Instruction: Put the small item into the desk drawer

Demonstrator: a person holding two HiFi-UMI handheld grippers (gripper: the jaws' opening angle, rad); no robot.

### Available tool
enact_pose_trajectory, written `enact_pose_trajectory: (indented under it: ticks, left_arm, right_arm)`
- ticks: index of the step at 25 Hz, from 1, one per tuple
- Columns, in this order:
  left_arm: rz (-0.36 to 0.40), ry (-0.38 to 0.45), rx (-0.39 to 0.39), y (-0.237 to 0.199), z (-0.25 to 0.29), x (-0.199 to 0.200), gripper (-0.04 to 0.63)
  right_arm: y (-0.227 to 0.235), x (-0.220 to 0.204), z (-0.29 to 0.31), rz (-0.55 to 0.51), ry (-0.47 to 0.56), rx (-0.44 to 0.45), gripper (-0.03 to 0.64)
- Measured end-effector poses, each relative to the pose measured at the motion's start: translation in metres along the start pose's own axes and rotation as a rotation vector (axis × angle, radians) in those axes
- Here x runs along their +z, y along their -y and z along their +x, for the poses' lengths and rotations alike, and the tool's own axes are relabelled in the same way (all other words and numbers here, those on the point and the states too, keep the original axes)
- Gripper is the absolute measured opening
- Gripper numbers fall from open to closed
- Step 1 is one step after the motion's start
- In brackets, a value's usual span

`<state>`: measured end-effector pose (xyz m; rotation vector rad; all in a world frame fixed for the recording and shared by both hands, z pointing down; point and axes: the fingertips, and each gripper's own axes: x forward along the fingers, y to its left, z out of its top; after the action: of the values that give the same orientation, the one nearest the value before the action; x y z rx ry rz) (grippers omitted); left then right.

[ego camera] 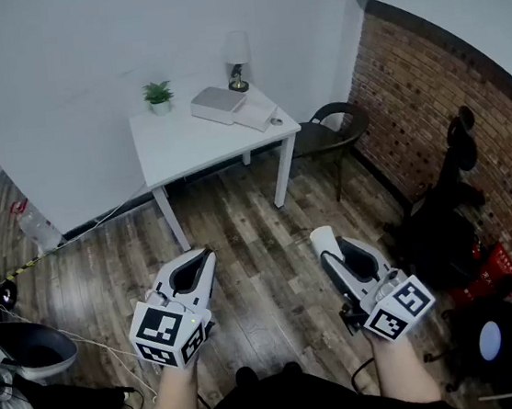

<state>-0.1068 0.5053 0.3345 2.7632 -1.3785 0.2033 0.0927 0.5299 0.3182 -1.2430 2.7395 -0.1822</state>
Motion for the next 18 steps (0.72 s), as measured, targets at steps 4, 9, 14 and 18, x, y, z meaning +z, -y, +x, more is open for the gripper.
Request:
enact_pose_trajectory:
  ticks: [4, 9, 14, 18]
  left_arm:
    - [0.0, -0.008, -0.001, 0.009, 0.006, -0.002, 0.009]
    - [0.005, -0.023, -0.001, 0.017, 0.013, -0.005, 0.009]
    - [0.001, -0.038, -0.003, 0.029, 0.022, -0.008, 0.009]
    - [-0.005, -0.064, -0.02, 0.052, 0.032, -0.013, 0.009]
  right_arm:
    - [0.008, -0.003, -0.006, 0.008, -0.009, 0.004, 0.146]
    - [0.016, -0.007, -0.013, 0.016, -0.011, 0.006, 0.146]
    - [0.023, -0.015, -0.02, 0.035, -0.034, 0.024, 0.146]
    - [0.021, -0.023, -0.035, 0.071, -0.049, 0.097, 0.149]
